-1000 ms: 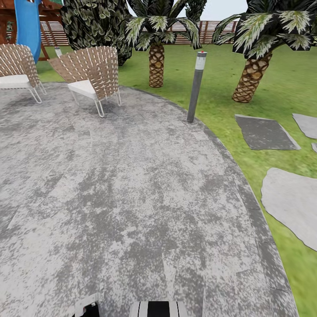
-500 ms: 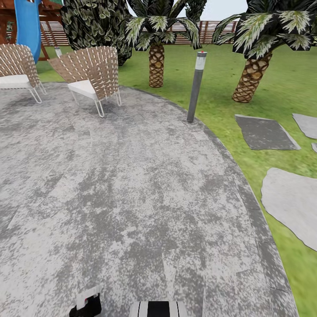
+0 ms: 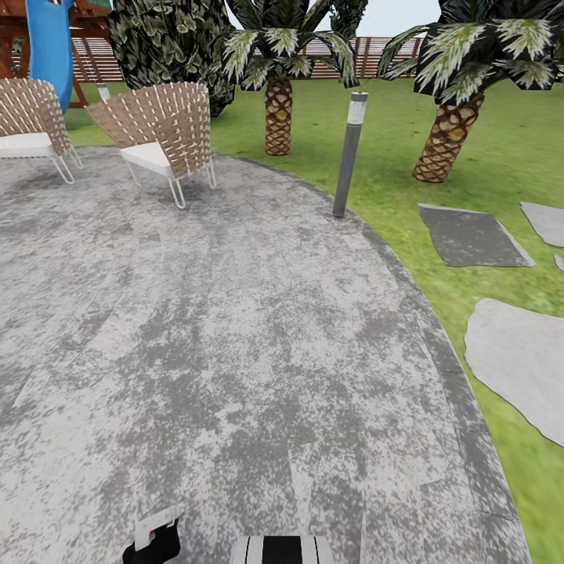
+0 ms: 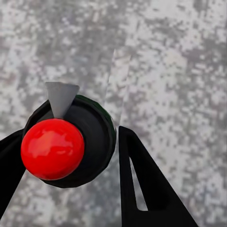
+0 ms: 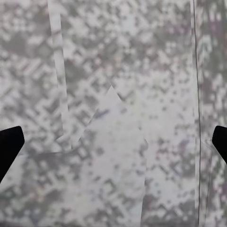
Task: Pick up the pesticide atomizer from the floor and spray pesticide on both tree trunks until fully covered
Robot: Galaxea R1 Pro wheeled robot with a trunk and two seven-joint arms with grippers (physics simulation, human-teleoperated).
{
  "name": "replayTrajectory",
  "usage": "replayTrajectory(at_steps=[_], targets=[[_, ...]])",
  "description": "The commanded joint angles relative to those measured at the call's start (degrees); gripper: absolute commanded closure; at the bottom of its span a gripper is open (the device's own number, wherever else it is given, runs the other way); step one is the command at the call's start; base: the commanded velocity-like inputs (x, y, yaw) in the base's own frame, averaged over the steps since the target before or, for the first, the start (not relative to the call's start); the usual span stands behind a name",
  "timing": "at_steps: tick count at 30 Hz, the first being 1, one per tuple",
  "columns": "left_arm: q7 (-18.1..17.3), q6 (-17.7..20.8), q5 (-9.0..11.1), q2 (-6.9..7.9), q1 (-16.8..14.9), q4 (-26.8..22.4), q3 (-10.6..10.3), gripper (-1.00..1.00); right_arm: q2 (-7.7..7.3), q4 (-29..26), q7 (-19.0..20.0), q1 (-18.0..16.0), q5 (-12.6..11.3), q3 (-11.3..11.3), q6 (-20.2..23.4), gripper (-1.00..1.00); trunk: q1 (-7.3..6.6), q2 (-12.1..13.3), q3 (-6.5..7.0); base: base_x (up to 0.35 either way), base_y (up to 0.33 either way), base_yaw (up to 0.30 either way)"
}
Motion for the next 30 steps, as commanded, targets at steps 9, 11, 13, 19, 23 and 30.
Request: replayTrajectory(at_steps=[9,11,13,19,23,30], targets=[[0.5,-0.3,0.4,0.10,0.0,0.1,-0.4,1.00,0.01,0.1,0.2,0.0,-0.3,-0.2,-0.2,-1.00,-0.01,0.0,-0.04,0.000,0.000,0.000],[0.5,-0.3,0.4,0.07,0.0,0.2,-0.4,1.00,0.01,0.1,0.2,0.0,-0.3,-0.2,-0.2,-1.00,-0.06,0.0,0.41,0.000,0.000,0.000],[0.5,-0.3,0.4,0.04,0.0,0.2,-0.4,1.00,0.01,0.1,0.2,0.0,-0.3,-0.2,-0.2,-1.00,-0.11,0.0,0.85,0.000,0.000,0.000],[0.6,-0.2,0.4,0.02,0.0,0.3,-0.4,1.00,-0.06,0.0,0.2,0.0,-0.4,-0.3,-0.2,-1.00,-0.27,0.1,2.18,0.000,0.000,0.000],[0.5,-0.2,0.3,0.01,0.0,0.4,-0.4,1.00,-0.13,-0.1,0.2,0.0,-0.7,-0.5,-0.2,-1.00,-0.37,0.2,3.07,0.000,0.000,0.000],[0.5,-0.2,0.3,0.01,-0.1,0.4,-0.4,1.00,-0.12,-0.1,0.4,0.0,-0.8,-0.6,-0.2,-1.00,-0.55,0.3,4.62,0.000,0.000,0.000]])
